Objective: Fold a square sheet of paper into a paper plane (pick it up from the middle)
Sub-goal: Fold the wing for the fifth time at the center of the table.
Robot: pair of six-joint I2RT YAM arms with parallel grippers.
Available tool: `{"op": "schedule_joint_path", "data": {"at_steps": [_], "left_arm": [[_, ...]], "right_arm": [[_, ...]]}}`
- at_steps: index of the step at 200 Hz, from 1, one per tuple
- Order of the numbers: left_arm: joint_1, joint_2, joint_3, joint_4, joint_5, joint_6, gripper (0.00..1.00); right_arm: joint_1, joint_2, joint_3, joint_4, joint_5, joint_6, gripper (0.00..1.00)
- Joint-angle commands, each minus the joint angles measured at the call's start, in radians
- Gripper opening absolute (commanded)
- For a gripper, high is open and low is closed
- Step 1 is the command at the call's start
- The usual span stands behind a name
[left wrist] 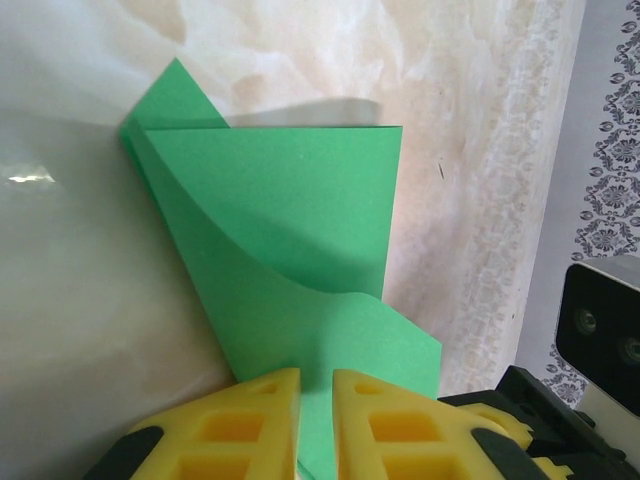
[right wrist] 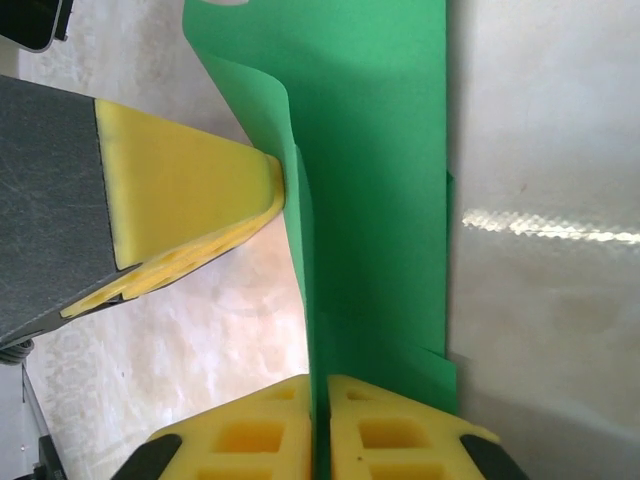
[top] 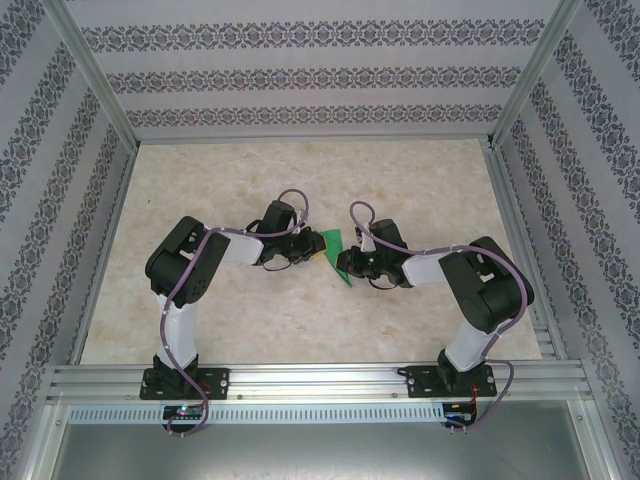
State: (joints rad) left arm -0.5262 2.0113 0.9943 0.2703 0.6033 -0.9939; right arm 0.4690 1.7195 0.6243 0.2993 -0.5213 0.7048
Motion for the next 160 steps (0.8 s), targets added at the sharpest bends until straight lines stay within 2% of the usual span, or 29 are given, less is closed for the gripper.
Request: {"op": "schedule_joint_path", "data": {"at_steps": [1, 47, 95, 160], "left_arm": [[-0.009, -0.022, 0.016, 0.006, 0.003, 0.039, 0.19], [-0.01, -0.098, -0.016, 0.042, 0.019, 0.08, 0.25], [-0.015, -0.102, -0.038, 0.056, 0.02, 0.081, 0.26], [-0.039, -0.07, -0.049, 0.092, 0.006, 0.065, 0.25]], "right_arm": [[-0.005, 0.016, -0.025, 0.065, 0.001, 0.017, 0.1], [-0.015, 0.045, -0.069, 0.172, -0.019, 0.09, 0.09], [-0.021, 0.048, -0.104, 0.214, 0.004, 0.132, 0.11], [-0.024, 0.046, -0.141, 0.248, 0.041, 0.166, 0.01]]}}
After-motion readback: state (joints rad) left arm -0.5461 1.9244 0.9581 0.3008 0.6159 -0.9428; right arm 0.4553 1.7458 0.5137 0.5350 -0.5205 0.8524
